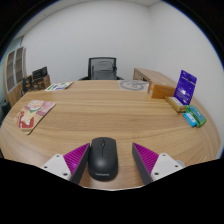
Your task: Arrange mouse
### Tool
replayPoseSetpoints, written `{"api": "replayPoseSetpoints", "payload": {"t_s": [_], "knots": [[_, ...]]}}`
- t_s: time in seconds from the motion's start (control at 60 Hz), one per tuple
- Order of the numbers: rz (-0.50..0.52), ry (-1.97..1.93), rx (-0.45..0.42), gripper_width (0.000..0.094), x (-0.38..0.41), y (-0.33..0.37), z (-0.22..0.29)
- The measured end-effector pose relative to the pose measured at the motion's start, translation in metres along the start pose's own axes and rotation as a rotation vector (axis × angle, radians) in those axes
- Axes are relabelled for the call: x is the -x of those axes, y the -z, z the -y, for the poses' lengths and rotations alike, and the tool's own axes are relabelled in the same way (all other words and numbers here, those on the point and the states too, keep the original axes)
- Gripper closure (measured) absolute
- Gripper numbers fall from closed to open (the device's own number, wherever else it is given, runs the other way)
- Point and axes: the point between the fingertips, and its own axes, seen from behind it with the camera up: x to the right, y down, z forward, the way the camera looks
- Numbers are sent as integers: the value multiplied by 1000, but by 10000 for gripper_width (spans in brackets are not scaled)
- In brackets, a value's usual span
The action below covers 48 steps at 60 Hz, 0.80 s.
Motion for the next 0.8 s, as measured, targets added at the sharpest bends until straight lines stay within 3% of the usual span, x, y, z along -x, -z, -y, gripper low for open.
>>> {"api": "replayPoseSetpoints", "payload": {"t_s": [0.083,0.15,0.233,0.283,0.4,0.583,0.8], "knots": [[11,-30,15,81,0,-5,1],[13,-28,21,145,0,-6,1],[23,-20,28,295,6,-4,-1],[25,-12,30,435,8,-4,-2],[8,-29,62,482,9,-3,-4],[27,-87,84,641,10,-1,1],[28,-83,8,644,30,32,73]]}}
